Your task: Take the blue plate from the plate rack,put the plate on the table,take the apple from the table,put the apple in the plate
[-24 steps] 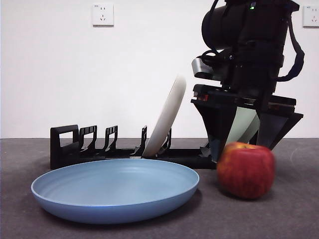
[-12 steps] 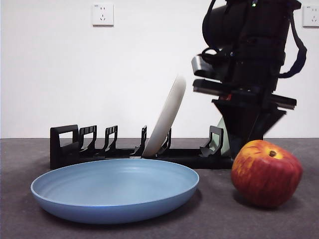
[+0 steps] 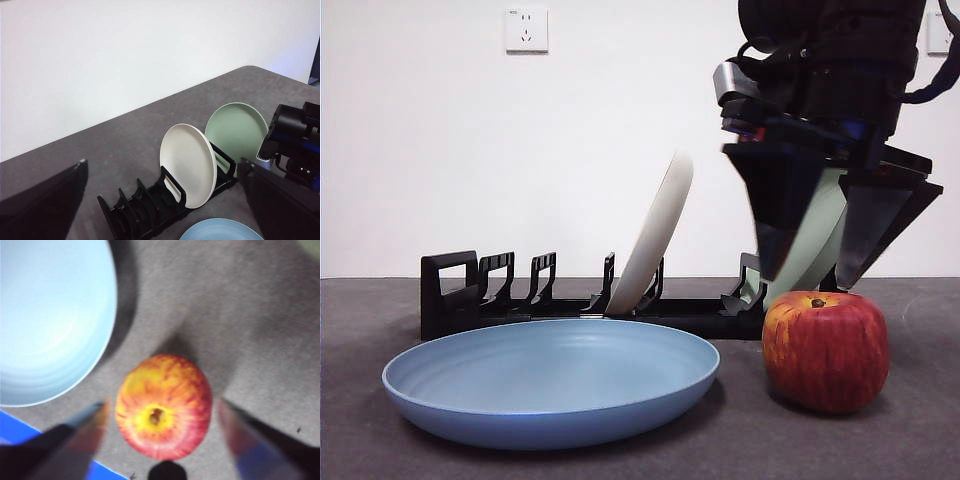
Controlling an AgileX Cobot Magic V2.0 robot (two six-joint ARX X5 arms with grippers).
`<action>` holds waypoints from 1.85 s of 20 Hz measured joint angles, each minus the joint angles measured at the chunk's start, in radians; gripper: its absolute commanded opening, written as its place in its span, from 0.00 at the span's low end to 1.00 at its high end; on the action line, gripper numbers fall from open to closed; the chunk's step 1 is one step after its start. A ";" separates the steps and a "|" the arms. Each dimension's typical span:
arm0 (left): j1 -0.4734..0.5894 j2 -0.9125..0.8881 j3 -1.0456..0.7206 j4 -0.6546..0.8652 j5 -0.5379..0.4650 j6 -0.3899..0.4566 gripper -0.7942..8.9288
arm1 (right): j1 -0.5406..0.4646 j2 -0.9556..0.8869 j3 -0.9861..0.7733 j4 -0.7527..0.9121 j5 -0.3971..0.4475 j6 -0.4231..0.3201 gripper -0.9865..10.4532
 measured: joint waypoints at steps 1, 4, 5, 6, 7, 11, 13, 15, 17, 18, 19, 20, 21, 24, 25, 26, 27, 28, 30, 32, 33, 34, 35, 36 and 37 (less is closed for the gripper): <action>0.000 0.000 0.000 0.000 0.000 0.000 0.59 | 0.000 0.000 0.000 0.001 0.000 0.000 0.58; 0.000 0.000 0.000 0.000 0.000 0.000 0.59 | 0.011 0.003 -0.019 0.011 -0.021 0.001 0.59; 0.000 0.000 0.000 0.000 0.000 0.000 0.59 | 0.017 0.008 -0.032 0.009 -0.006 0.001 0.59; 0.000 0.000 0.000 0.000 0.000 0.000 0.59 | 0.019 0.013 -0.039 0.008 0.004 0.000 0.59; 0.000 0.000 0.000 0.000 0.000 0.000 0.59 | 0.021 0.016 -0.045 0.013 0.004 0.000 0.58; 0.000 0.000 0.000 0.000 0.000 0.000 0.59 | 0.020 0.020 -0.046 0.018 0.004 0.001 0.58; 0.000 0.000 0.000 0.000 0.000 0.000 0.59 | 0.020 0.046 -0.046 0.016 0.004 0.001 0.48; 0.000 0.000 0.000 -0.002 0.000 0.000 0.59 | 0.020 0.077 -0.052 0.018 0.008 0.004 0.27; 0.000 0.000 0.000 -0.012 0.000 0.000 0.59 | 0.025 0.080 -0.056 0.018 0.034 0.004 0.08; 0.000 0.000 0.000 -0.015 0.000 0.000 0.59 | 0.029 0.078 -0.056 0.021 0.044 0.004 0.08; 0.000 0.000 0.000 -0.015 0.000 0.000 0.59 | 0.033 0.074 -0.056 0.024 0.050 0.004 0.08; 0.000 0.000 0.000 -0.016 0.000 0.000 0.59 | 0.037 0.071 -0.056 0.039 0.049 0.004 0.08; 0.000 0.000 0.000 -0.016 0.000 0.000 0.59 | 0.048 0.063 -0.056 0.060 0.050 0.009 0.08; 0.000 0.000 0.000 -0.016 0.000 0.000 0.59 | 0.096 0.035 -0.052 0.126 -0.029 0.019 0.08; 0.000 0.000 0.000 -0.016 0.000 0.000 0.59 | 0.117 0.033 -0.040 0.143 -0.057 0.019 0.08; 0.000 0.000 0.000 -0.016 0.000 0.000 0.59 | 0.137 0.033 -0.024 0.166 -0.072 0.020 0.08; 0.000 0.000 0.000 -0.016 0.000 0.000 0.59 | 0.156 0.033 -0.011 0.191 -0.076 0.020 0.08; 0.000 0.000 0.000 -0.016 0.000 0.000 0.59 | 0.179 0.033 0.005 0.217 -0.070 0.019 0.08; 0.000 0.000 0.000 -0.016 0.000 0.000 0.59 | 0.212 0.033 0.041 0.228 -0.032 0.020 0.08; 0.000 0.000 0.000 -0.016 0.000 0.000 0.59 | 0.224 0.034 0.071 0.258 -0.030 0.019 0.08; 0.000 0.000 0.000 -0.016 0.000 0.000 0.59 | 0.227 0.037 0.084 0.273 -0.030 0.019 0.08; 0.000 0.000 0.000 -0.015 0.000 0.000 0.59 | 0.227 0.050 0.097 0.282 -0.030 0.019 0.08; 0.000 0.000 0.000 -0.015 0.000 0.000 0.59 | 0.227 0.074 0.101 0.293 -0.030 0.019 0.08; 0.000 0.000 0.000 -0.015 0.000 0.000 0.59 | 0.227 0.110 0.101 0.295 -0.029 0.019 0.08; 0.000 0.000 0.000 -0.015 0.000 0.000 0.59 | 0.225 0.153 0.101 0.294 -0.029 0.019 0.08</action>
